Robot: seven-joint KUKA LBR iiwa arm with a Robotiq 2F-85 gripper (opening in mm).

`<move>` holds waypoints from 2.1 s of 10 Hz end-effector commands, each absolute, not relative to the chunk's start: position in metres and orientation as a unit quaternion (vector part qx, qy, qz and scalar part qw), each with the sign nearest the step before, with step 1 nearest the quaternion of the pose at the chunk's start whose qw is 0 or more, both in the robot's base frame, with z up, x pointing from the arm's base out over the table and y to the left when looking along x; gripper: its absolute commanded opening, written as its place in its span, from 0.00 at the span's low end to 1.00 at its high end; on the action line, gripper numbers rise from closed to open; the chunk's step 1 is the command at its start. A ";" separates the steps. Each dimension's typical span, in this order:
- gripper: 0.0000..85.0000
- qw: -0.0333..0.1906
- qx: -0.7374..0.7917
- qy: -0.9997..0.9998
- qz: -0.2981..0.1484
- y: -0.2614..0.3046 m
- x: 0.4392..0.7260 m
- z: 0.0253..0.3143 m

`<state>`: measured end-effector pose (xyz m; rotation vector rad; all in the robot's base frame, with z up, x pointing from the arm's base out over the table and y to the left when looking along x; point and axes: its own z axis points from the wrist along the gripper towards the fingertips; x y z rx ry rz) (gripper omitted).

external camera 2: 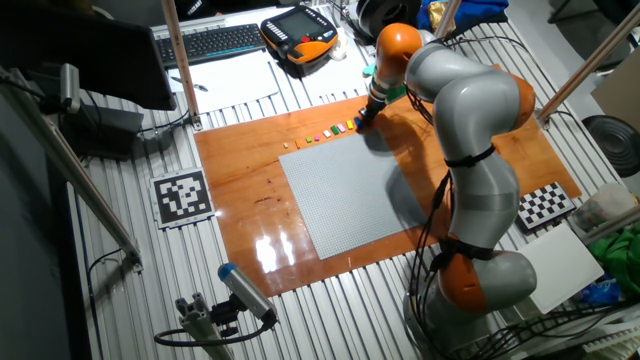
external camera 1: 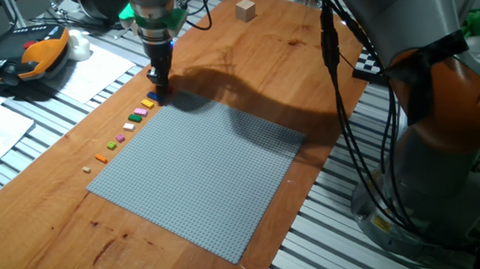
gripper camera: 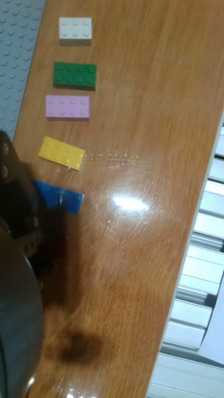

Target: Stack small Lego blocks randomly, one at a time

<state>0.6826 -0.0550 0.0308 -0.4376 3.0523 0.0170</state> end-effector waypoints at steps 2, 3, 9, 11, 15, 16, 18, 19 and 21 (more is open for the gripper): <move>0.00 0.018 -0.126 0.992 0.015 -0.057 0.680 0.040; 0.00 0.006 -0.089 0.996 0.022 -0.059 0.674 0.054; 0.00 0.019 0.005 1.000 0.007 -0.040 0.617 0.081; 0.00 0.024 0.018 1.000 0.010 -0.033 0.609 0.074; 0.00 0.016 0.034 0.999 0.004 -0.025 0.601 0.053; 0.00 0.016 0.037 0.999 0.000 -0.023 0.598 0.049; 0.00 0.014 0.037 0.999 0.000 -0.022 0.596 0.044; 0.00 0.015 0.036 0.999 -0.002 -0.022 0.596 0.041; 0.00 0.017 0.033 0.999 -0.003 -0.022 0.596 0.036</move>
